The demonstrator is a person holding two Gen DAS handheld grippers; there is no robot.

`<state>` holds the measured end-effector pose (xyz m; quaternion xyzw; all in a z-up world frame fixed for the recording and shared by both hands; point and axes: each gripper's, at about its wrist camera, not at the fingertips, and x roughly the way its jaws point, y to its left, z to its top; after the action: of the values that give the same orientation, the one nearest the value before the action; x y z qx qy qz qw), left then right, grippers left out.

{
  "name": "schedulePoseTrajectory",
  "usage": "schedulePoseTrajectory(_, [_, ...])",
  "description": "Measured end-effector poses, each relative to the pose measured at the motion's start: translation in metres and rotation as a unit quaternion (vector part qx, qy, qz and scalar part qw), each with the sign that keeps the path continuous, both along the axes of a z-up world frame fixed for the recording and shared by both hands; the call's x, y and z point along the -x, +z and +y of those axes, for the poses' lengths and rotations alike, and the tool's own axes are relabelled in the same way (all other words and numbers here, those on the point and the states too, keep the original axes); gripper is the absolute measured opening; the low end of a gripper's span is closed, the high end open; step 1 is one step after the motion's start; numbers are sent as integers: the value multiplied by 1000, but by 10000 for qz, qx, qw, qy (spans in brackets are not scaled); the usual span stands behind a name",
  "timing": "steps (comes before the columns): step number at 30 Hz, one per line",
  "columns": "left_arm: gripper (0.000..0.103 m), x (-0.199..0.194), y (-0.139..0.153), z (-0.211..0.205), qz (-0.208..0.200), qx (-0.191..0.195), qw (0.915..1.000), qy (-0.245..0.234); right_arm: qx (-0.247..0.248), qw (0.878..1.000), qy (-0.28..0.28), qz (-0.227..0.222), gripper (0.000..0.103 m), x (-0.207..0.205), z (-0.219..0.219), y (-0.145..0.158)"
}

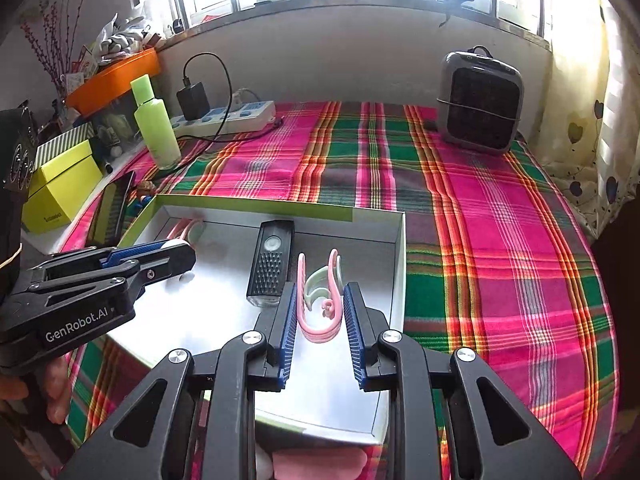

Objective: Organize objects
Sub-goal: 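Carry the pink hook and white knob over the white box with both grippers, then lower both items into the box and open both grippers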

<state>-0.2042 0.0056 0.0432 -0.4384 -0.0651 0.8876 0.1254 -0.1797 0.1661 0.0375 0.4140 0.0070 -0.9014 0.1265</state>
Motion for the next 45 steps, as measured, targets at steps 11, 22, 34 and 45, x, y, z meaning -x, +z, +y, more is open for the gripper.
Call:
schedulePoseTrajectory(11, [20,26,-13,8,-172,100,9998,36,-66,9999,-9,-150,24,25,-1,-9])
schedulePoseTrajectory(22, [20,42,-22,12,-286,223,9993,75,-128,9996,-22,-264,24,41,1,-18])
schedulePoseTrajectory(34, [20,47,-25,13,-312,236,9992,75,-193,9993,36,-303,24,46,-4,-24])
schedulePoseTrajectory(45, [22,47,-25,14,-339,288,9990,76,-294,9991,39,-294,24,46,-6,-24])
